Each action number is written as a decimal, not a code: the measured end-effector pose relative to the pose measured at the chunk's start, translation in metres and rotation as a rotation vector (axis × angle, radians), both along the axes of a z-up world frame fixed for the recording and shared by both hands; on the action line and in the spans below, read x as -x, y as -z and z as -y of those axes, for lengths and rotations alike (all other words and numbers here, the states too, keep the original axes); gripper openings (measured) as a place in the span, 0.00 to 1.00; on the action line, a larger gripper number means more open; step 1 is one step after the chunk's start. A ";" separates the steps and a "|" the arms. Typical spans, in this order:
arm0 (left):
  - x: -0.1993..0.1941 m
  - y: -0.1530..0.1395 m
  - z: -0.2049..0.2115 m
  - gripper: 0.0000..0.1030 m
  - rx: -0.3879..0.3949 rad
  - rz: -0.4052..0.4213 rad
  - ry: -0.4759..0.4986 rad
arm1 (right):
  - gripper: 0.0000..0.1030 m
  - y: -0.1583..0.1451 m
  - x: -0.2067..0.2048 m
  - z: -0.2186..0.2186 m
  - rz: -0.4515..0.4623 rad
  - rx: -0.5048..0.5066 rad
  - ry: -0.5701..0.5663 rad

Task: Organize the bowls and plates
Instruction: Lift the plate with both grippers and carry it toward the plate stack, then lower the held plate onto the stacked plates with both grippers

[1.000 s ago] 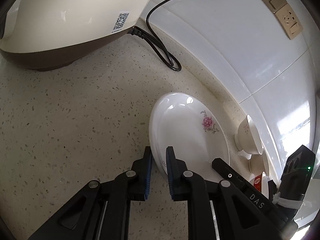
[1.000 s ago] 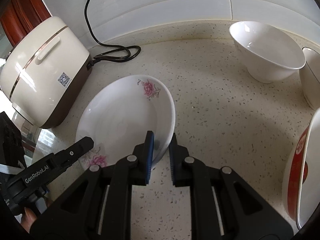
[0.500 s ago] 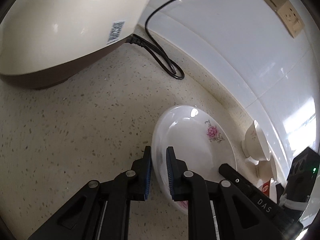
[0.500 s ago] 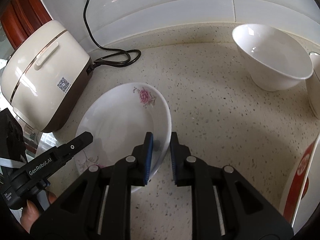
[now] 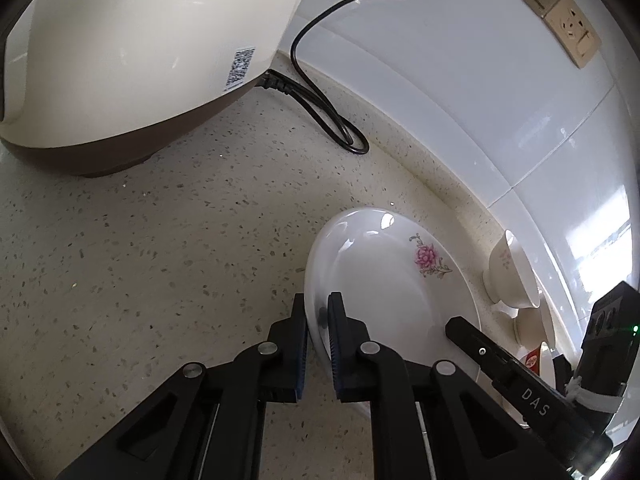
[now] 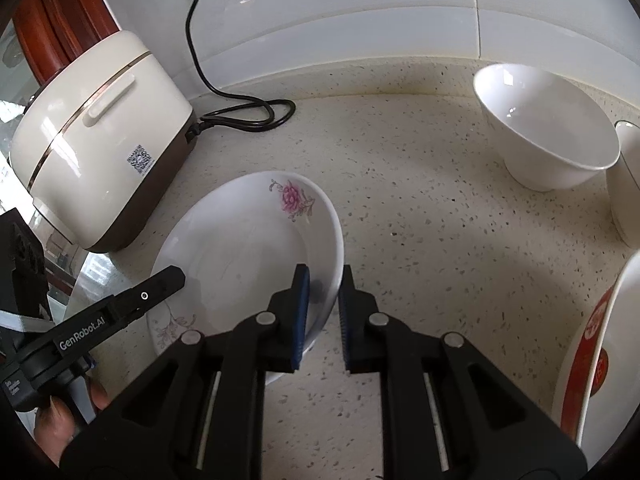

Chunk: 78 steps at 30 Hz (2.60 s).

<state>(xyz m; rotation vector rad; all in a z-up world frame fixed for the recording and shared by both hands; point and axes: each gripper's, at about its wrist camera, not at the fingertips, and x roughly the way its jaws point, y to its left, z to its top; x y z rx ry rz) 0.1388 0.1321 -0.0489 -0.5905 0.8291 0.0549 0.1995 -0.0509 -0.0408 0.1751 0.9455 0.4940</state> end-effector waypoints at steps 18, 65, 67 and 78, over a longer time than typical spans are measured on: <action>0.044 -0.045 -0.005 0.09 -0.037 0.078 -0.027 | 0.17 -0.034 0.027 0.003 0.066 -0.073 -0.045; 0.197 -0.067 -0.088 0.09 -0.057 0.133 -0.279 | 0.17 -0.061 0.131 -0.106 0.161 -0.045 -0.339; 0.203 -0.067 -0.095 0.09 -0.052 0.135 -0.292 | 0.17 -0.062 0.137 -0.114 0.164 -0.041 -0.354; 0.234 -0.049 -0.126 0.09 -0.029 0.106 -0.353 | 0.17 -0.048 0.159 -0.153 0.141 -0.008 -0.419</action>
